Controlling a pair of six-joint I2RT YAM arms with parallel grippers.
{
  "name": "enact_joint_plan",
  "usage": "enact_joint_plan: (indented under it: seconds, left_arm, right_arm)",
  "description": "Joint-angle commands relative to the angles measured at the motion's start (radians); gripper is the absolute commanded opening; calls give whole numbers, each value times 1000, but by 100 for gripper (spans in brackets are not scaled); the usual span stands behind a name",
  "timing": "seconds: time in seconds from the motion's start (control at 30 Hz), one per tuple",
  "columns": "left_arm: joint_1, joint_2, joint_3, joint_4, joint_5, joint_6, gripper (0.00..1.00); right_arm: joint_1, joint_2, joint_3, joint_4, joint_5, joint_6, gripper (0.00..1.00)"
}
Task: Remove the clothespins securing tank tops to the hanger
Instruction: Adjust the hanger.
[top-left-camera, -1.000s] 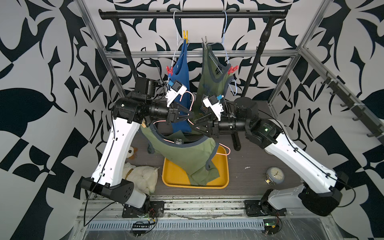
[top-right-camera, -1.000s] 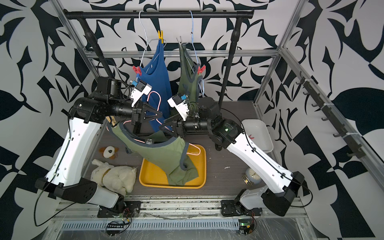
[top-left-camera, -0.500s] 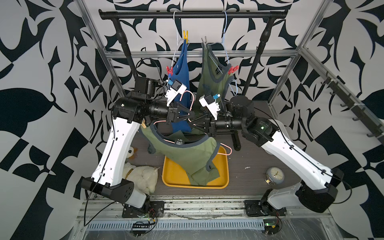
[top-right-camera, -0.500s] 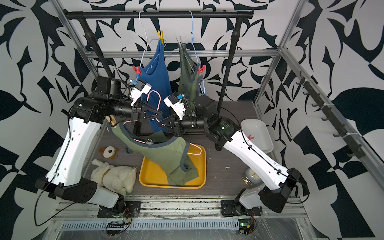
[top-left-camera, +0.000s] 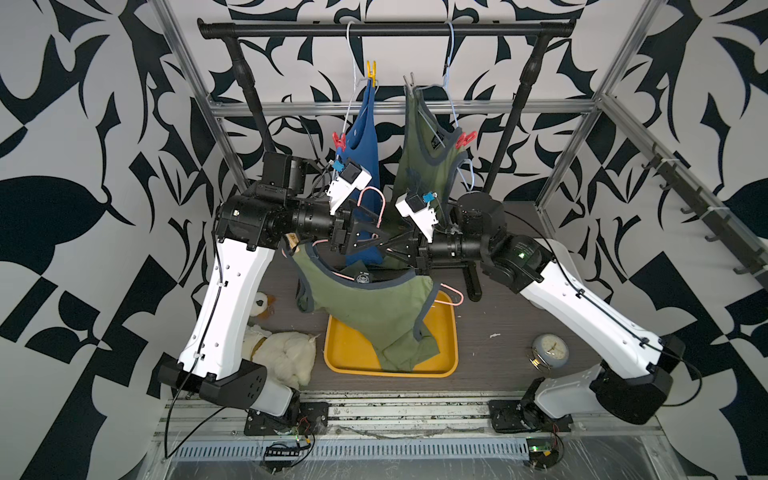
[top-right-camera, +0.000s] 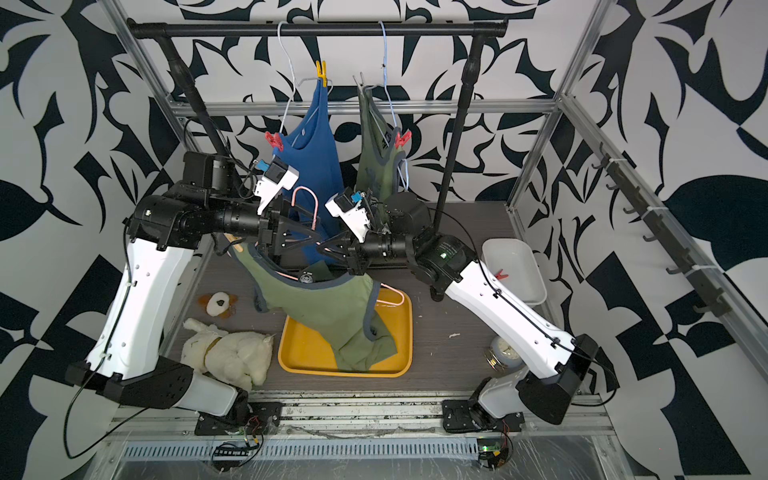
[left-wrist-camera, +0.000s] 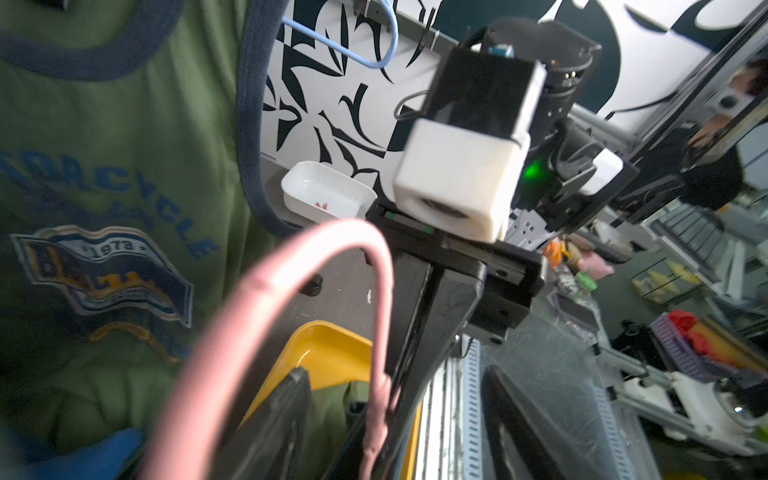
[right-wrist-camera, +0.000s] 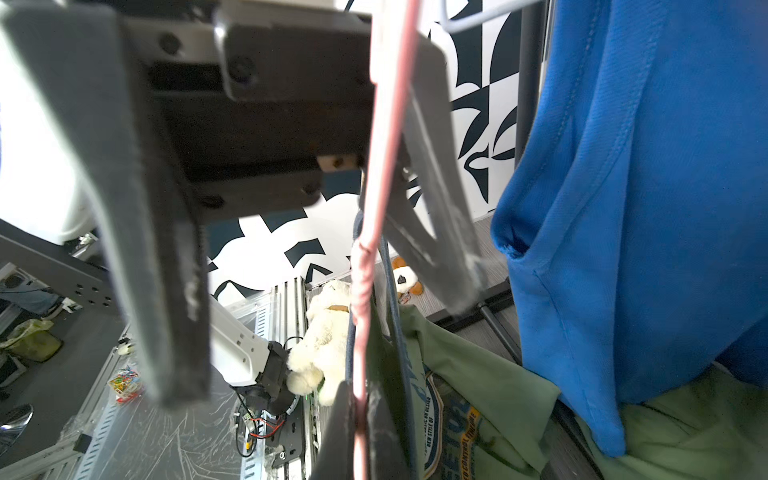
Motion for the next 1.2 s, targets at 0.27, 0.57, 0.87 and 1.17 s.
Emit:
enact_joint_plan:
  seconds: [0.27,0.57,0.87,1.17]
  left_arm:
    - [-3,-80,172,-258,-344,321,82]
    - [-4,-78,92,-390,-535,536,98]
    - [63,-88,58,-159,-464,231,99]
    - [358,-110,-84,231,57,-241,100]
  right_arm:
    - [-24,-109,82,-226,43,-212,0]
    - [-39,-174,125,-391,124,-344,0]
    - [-123,-256,-13,-287,124,-295,0]
    - [-311,-320,-58,-205,-48,-200,0]
